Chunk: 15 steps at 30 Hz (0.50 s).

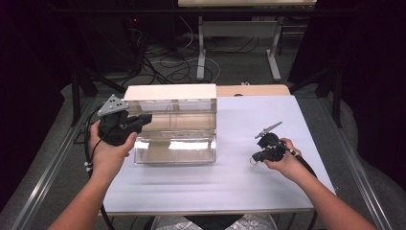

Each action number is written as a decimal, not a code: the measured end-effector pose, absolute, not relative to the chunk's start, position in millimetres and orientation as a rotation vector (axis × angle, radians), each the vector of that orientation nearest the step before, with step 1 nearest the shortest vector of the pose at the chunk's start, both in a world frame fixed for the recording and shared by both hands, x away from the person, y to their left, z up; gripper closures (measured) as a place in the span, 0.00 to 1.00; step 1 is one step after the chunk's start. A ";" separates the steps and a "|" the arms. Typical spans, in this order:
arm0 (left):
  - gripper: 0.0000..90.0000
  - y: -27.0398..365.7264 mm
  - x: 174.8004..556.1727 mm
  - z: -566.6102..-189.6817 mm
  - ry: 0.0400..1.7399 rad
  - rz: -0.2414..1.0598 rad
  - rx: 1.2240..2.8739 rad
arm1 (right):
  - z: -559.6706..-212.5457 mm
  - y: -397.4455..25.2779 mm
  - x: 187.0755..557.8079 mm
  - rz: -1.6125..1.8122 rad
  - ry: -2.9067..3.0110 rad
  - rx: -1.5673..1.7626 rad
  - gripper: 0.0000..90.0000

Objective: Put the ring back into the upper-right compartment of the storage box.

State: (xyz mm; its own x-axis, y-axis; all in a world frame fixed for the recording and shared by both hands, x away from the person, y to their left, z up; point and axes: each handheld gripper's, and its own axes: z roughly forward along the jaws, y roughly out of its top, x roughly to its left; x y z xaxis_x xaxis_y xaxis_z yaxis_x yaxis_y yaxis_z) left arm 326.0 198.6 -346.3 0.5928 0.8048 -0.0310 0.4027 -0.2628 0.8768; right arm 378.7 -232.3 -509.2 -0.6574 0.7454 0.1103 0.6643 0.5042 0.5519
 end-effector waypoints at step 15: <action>1.00 198.4 326.1 -346.0 0.971 0.537 1.879 | -473.4 -227.0 375.7 0.883 2.599 1.193 0.97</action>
